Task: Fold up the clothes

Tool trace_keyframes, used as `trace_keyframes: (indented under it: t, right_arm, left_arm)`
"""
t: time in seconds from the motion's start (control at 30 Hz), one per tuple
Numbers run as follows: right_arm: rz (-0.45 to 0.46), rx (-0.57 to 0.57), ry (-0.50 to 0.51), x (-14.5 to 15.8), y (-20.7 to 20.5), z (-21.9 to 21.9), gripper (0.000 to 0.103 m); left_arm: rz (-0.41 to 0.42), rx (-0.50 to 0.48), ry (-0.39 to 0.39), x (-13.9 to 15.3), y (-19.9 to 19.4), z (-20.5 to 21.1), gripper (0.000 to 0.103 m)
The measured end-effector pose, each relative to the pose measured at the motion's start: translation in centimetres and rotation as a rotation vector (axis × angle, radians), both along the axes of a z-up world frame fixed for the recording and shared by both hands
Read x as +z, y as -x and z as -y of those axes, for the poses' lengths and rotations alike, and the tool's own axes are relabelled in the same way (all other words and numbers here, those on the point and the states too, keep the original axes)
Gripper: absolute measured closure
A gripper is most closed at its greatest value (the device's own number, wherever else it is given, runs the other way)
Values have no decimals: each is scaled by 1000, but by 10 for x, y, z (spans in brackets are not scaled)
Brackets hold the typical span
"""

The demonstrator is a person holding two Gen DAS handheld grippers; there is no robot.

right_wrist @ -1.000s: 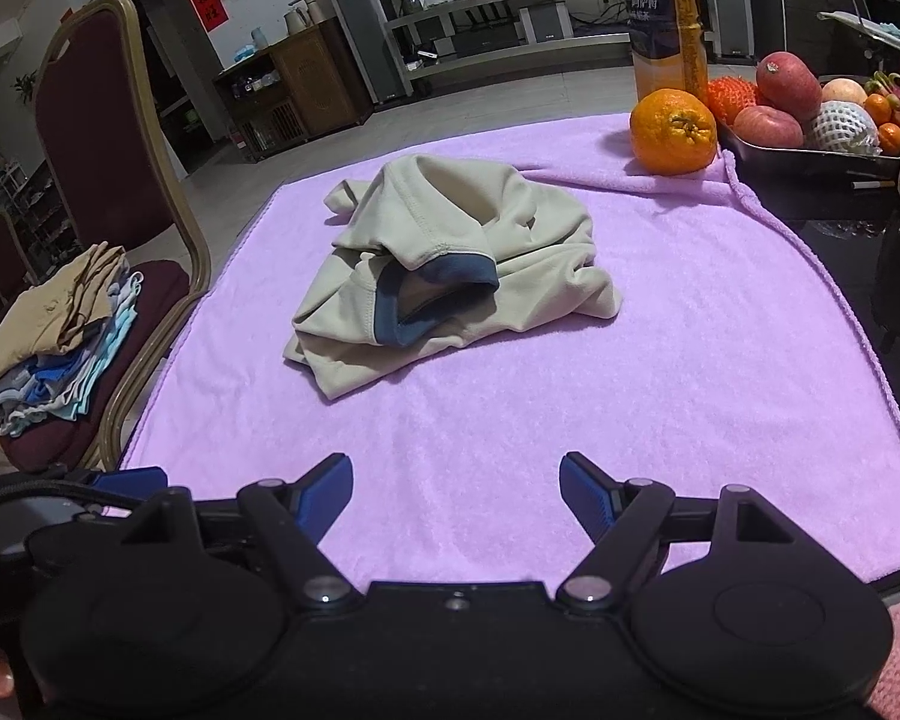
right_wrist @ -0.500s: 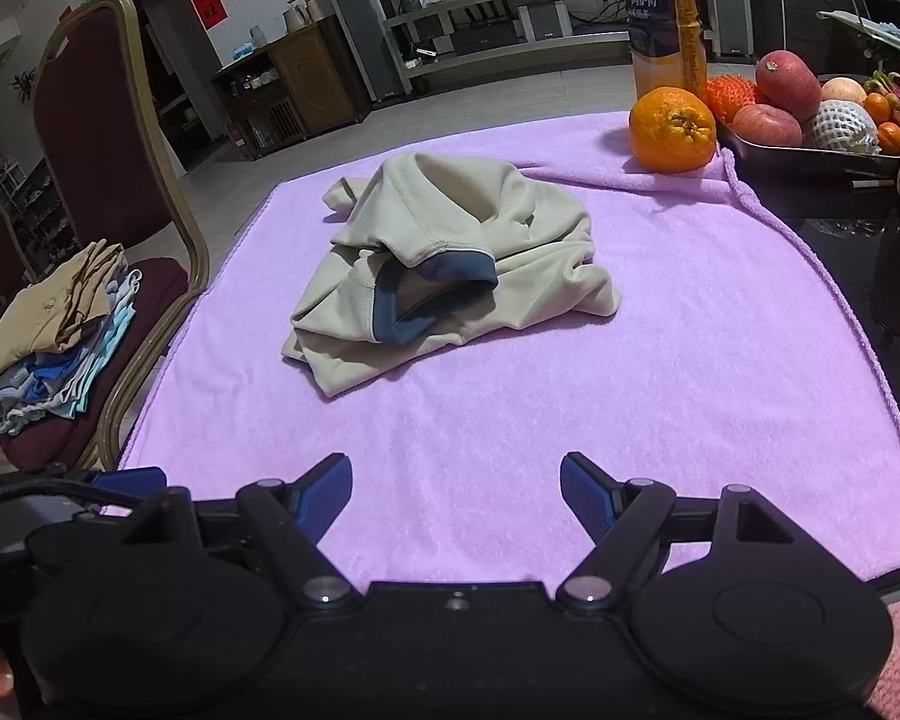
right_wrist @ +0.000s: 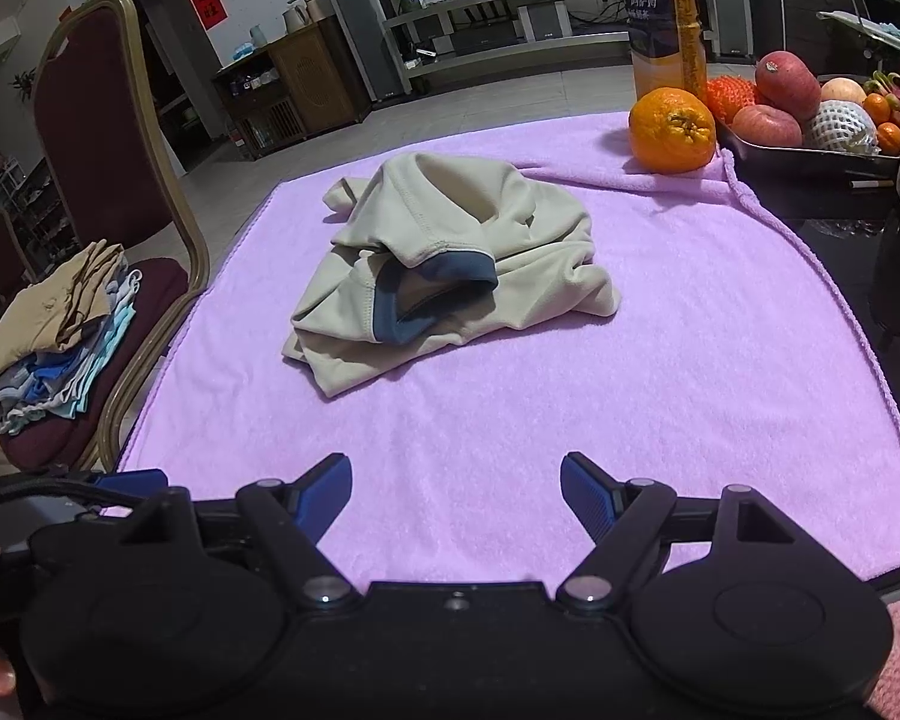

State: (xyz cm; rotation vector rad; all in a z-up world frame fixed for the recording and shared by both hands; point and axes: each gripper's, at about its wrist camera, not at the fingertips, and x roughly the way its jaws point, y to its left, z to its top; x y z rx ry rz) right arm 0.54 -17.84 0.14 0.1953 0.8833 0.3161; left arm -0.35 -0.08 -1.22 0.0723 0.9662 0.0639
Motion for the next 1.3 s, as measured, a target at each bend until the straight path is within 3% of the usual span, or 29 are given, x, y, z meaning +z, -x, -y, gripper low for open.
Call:
trace_keyframes:
  t: [0.67,1.07,1.3]
  right_arm:
    - [-5,-5,-2,1,-3,1,27]
    - [68,-14,-33,32,-17,13,27]
    - [183,83,19,91,-54,-12,21]
  left_arm:
    - [-19,10,19,-1,-9,-6,8]
    - [10,87,39,14,-14,-45,8]
    - [93,125,76,55,-38,-56,11]
